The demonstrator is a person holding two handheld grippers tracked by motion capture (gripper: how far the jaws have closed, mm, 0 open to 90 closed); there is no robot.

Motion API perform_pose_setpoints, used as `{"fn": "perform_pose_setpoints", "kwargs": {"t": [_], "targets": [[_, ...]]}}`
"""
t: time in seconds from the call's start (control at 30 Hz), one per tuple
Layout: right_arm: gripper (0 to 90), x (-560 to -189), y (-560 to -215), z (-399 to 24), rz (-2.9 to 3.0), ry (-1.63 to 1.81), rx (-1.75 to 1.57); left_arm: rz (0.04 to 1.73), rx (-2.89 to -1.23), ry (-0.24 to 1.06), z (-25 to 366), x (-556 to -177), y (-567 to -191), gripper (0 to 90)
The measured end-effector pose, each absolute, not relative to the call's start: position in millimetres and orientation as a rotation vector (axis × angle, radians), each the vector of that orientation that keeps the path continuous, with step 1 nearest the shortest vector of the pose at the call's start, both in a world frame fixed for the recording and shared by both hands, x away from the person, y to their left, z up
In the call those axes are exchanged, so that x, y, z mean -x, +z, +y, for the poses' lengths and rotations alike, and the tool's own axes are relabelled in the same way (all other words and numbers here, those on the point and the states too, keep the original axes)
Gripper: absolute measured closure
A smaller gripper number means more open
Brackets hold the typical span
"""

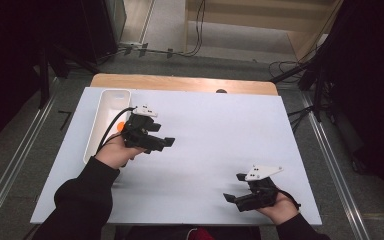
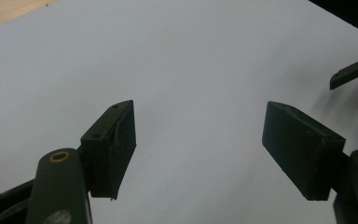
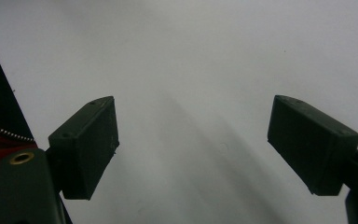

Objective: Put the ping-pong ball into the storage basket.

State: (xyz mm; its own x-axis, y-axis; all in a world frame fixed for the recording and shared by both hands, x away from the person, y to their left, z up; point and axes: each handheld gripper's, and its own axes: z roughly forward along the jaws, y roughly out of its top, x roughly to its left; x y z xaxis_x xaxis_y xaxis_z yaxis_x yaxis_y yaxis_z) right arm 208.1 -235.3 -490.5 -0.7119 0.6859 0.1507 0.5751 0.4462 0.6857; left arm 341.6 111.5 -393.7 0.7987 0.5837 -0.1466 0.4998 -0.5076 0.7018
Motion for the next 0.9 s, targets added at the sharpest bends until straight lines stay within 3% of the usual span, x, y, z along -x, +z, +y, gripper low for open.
{"fn": "perform_pose_setpoints", "kwargs": {"t": [0.9], "targets": [[15.0, -208.3, -491.0, -235.3, 2.545, 1.112, -1.113, 0.707, -2.204, 0.121, 104.4, -314.7, -419.2, 23.2]]}}
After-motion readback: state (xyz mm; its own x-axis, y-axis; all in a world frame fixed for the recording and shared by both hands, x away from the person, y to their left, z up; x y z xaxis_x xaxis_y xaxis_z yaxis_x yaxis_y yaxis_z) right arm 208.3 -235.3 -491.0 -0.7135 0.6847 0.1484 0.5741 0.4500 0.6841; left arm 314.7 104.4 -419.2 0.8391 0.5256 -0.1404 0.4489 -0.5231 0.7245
